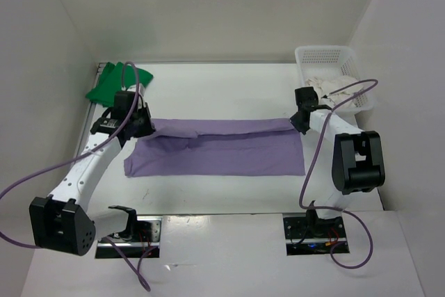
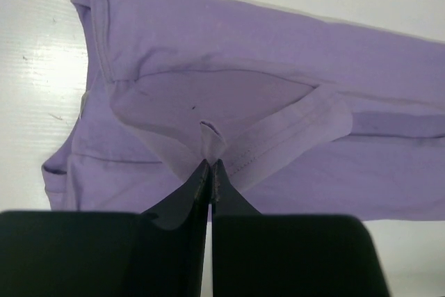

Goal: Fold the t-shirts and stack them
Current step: Fold the other side of the tshirt into a rectangle

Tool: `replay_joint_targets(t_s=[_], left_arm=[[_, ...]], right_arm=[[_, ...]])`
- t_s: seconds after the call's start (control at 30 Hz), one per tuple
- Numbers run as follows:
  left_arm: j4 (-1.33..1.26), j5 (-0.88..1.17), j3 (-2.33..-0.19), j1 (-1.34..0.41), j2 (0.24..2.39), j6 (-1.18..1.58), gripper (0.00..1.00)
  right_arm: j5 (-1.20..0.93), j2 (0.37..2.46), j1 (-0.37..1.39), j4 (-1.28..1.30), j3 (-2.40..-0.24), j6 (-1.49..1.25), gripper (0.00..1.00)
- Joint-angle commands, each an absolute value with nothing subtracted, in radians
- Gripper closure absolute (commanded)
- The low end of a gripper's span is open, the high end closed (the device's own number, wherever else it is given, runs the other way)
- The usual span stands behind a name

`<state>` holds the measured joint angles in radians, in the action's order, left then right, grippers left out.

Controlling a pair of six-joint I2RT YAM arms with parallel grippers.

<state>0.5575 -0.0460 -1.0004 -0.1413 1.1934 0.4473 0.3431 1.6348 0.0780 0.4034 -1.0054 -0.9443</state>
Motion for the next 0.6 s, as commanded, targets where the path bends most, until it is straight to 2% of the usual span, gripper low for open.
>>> replay_joint_targets(t_s=[0.0, 0.43, 0.57], left_arm=[[0.586, -0.035, -0.965, -0.135, 1.149, 0.453, 0.96], [0.669, -0.003, -0.995, -0.135, 1.095, 0.462, 0.84], [0.689, -0.012, -1.005, -0.135, 1.085, 0.462, 0.83]], right_arm=[[0.364, 1.583, 0.069, 0.382, -0.979, -0.943, 0.99], [0.373, 1.576, 0.069, 0.391, -0.95, -0.962, 0.98], [0.354, 1.537, 0.069, 0.409, -0.959, -0.962, 0.91]])
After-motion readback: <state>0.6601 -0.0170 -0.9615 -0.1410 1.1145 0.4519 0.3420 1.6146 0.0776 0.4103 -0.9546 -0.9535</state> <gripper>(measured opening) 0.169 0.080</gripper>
